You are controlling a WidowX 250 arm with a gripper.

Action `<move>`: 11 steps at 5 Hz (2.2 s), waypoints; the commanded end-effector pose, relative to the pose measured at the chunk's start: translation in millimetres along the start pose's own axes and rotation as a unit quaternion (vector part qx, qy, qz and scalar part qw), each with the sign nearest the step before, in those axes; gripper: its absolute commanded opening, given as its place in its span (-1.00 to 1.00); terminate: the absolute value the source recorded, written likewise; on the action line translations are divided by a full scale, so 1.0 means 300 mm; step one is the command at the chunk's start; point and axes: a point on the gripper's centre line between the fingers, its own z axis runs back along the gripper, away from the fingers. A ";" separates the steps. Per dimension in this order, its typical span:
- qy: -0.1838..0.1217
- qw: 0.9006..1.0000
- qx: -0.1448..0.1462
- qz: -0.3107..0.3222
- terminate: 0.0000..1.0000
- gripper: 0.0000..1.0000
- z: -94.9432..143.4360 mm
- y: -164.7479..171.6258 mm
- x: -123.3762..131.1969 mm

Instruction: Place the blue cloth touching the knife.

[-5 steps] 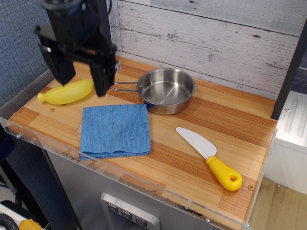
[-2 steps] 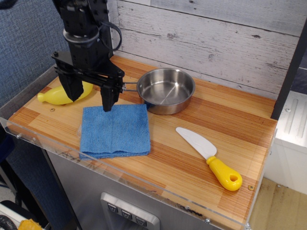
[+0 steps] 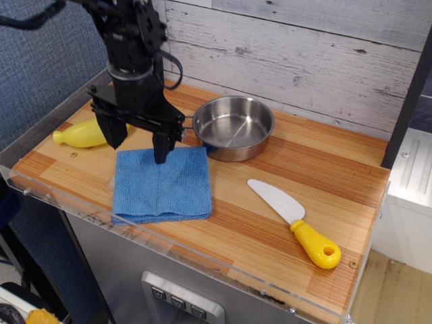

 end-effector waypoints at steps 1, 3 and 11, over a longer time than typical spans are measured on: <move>-0.016 1.000 -0.008 -0.017 -1.00 1.00 -0.042 -0.071 0.028; 0.021 0.999 -0.023 -0.028 -1.00 1.00 -0.112 -0.112 -0.010; 0.007 0.984 -0.078 -0.158 -1.00 1.00 -0.039 -0.575 -0.168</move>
